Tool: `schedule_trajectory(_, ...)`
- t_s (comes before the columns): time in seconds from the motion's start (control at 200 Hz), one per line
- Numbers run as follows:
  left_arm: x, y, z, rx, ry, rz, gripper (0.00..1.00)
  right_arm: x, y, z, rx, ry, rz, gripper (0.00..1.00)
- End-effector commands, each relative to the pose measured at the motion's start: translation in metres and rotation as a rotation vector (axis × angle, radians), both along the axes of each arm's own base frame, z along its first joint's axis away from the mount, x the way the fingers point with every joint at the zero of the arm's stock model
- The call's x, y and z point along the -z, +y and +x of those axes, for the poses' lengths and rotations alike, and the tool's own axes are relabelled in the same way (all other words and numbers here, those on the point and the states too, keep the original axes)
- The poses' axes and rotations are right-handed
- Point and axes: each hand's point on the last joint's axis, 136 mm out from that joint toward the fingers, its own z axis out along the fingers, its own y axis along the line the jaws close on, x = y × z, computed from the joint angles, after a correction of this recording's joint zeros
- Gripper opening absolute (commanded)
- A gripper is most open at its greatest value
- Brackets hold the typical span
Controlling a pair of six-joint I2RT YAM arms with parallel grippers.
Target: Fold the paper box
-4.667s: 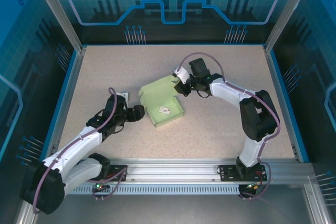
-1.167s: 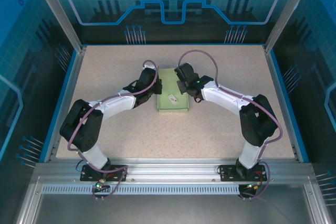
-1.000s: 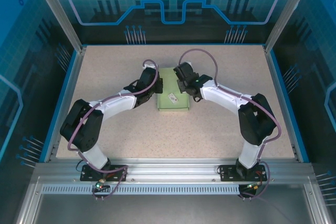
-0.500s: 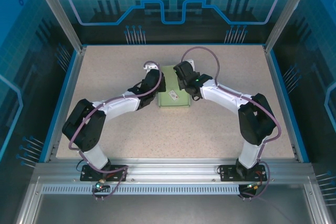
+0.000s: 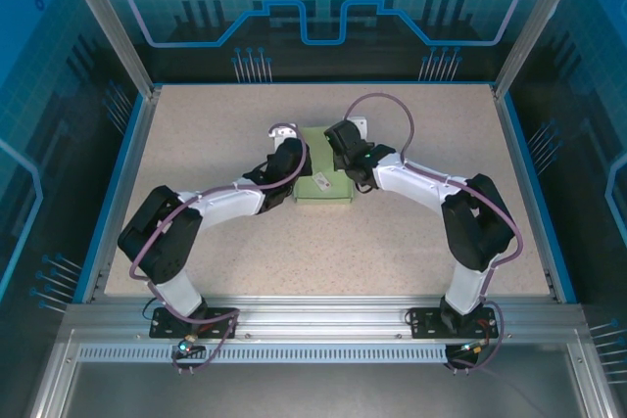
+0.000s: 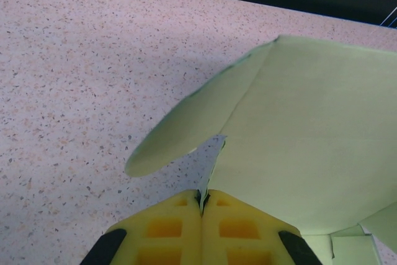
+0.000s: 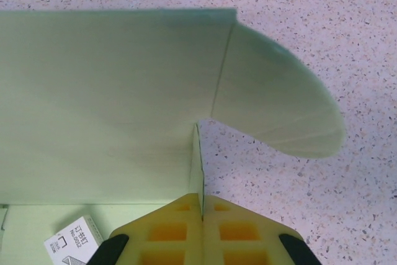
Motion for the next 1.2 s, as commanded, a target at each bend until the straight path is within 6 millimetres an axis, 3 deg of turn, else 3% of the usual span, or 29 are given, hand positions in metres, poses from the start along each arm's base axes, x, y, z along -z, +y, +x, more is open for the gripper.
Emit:
schedule_trajectory(0.0,-0.008,-0.001,0.003,-0.039,-0.061,-0.046,0.0,-0.003,0.002,-0.005,0.025,-0.015,0.042,0.03)
schedule_trajectory(0.225,-0.001,0.006,-0.007,-0.037,-0.086,-0.049,0.0,-0.014,0.009,-0.005,-0.018,-0.104,0.125,0.02)
schedule_trajectory(0.47,-0.003,-0.005,-0.023,0.007,-0.199,-0.027,0.0,-0.027,0.018,-0.013,-0.066,-0.23,0.179,0.01)
schedule_trajectory(0.665,0.006,-0.007,-0.033,0.013,-0.233,-0.002,0.0,-0.02,0.022,-0.022,-0.091,-0.275,0.216,0.02)
schedule_trajectory(0.76,0.011,-0.009,-0.037,0.022,-0.234,0.018,0.0,-0.026,0.025,-0.022,-0.094,-0.326,0.249,0.02)
schedule_trajectory(0.805,0.015,-0.008,-0.039,0.024,-0.224,0.025,0.0,-0.013,0.02,-0.028,-0.094,-0.311,0.241,0.02)
schedule_trajectory(1.191,0.037,-0.001,-0.048,0.039,-0.204,0.078,0.0,0.007,0.019,-0.051,-0.103,-0.304,0.287,0.02)
